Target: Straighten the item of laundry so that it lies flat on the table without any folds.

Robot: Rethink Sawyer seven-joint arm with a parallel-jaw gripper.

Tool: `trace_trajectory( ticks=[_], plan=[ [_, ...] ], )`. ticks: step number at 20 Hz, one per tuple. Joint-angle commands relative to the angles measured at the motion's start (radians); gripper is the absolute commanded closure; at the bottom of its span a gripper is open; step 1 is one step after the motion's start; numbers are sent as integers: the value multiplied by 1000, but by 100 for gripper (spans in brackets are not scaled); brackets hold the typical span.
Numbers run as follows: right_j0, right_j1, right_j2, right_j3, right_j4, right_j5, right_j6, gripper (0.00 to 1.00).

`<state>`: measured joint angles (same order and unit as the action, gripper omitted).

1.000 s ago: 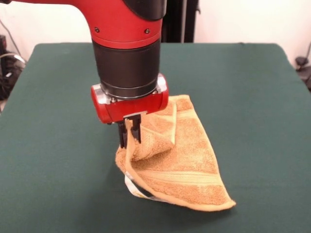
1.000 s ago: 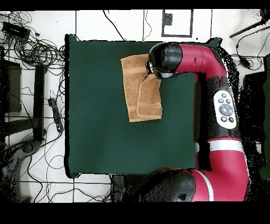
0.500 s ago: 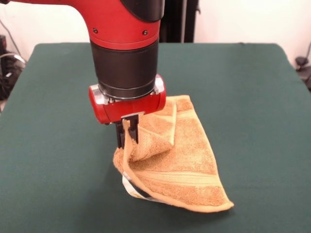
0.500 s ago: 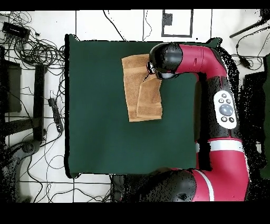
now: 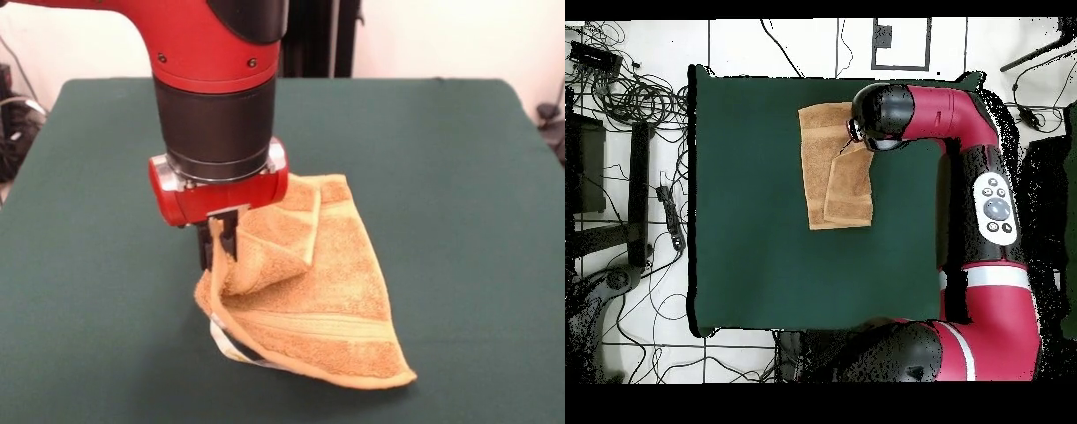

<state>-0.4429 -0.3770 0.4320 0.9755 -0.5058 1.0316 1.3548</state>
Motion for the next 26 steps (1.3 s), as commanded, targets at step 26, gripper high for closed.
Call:
trace_trajectory(
  ticks=[26],
  plan=[
    [-58, 7, 84, 104, -61, -14, -372, 100]
  ],
)
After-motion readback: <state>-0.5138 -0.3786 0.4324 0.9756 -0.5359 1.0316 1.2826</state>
